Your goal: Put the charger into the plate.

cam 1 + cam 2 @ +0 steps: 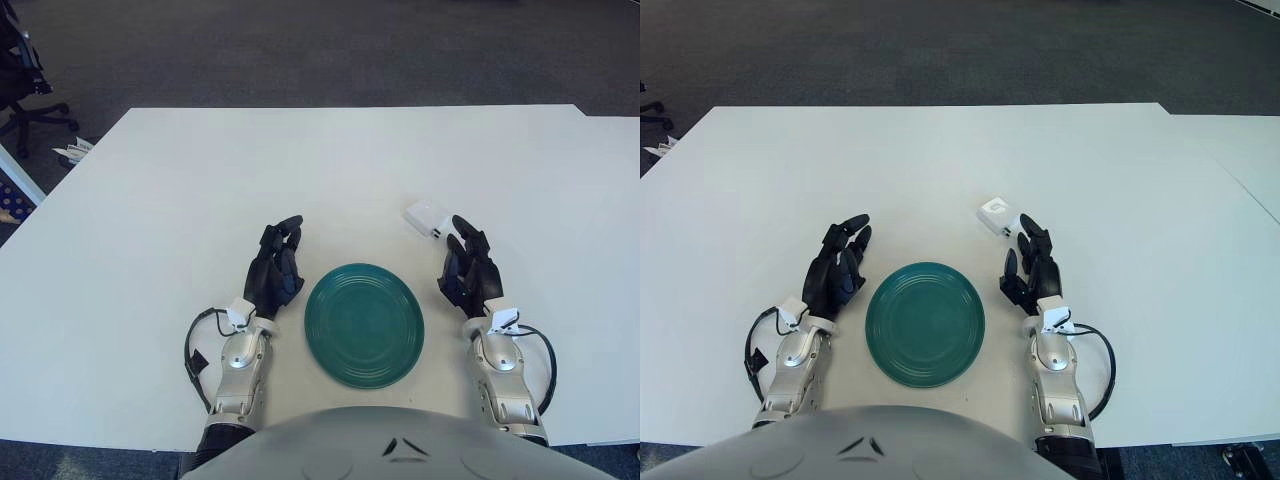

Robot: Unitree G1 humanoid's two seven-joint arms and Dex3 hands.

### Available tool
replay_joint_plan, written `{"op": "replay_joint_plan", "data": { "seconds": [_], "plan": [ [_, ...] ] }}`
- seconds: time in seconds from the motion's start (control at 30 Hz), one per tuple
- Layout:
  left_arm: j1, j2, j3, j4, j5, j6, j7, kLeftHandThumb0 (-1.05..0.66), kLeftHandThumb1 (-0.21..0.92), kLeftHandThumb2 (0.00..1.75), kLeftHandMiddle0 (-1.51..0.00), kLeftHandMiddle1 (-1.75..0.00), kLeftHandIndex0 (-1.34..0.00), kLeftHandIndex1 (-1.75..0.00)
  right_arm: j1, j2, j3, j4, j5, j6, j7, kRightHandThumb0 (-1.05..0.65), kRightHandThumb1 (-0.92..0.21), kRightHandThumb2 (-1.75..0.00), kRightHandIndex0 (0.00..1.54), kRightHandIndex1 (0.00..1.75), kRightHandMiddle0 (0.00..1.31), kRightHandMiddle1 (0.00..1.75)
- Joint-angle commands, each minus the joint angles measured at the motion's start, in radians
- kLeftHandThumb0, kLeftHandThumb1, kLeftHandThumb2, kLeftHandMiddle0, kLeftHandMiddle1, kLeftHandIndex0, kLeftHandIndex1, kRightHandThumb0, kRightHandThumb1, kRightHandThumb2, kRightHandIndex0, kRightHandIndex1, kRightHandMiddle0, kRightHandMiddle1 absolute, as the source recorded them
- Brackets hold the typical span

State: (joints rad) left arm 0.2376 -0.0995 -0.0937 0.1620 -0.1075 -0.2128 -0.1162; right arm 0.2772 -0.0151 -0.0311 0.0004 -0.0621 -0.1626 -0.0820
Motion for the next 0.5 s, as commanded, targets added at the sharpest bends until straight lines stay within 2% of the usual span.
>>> {"op": "replay_joint_plan", "data": {
  "seconds": [0.0,0.27,0.47],
  "plan": [
    [0.029,-0.005,-0.005,0.05,0.01,0.035,0.01,-0.89,0.92,0.9,-0.36,0.0,-0.13,-0.8,0.051,-0.007,-0.015,0.082,0.005,0.078,0.004,-0.73,-0.92,-0.89,0.19,0.0,0.0,0.5],
    [0.031,-0.016,-0.01,0.043,0.012,0.039,0.014,-0.89,0.92,0.9,-0.37,-0.01,-0.16,-0.81,0.051,-0.033,-0.046,-0.096,-0.022,0.152,-0.01,-0.73,-0.92,-0.89,0.18,0.0,0.0,0.53],
    [0.031,-0.021,-0.014,0.047,0.028,0.02,0.024,-0.89,0.92,0.9,-0.38,-0.01,-0.15,-0.81,0.051,-0.039,-0.038,-0.18,-0.157,0.137,-0.099,-0.73,-0.92,-0.84,0.22,0.02,0.0,0.61]
  ]
}}
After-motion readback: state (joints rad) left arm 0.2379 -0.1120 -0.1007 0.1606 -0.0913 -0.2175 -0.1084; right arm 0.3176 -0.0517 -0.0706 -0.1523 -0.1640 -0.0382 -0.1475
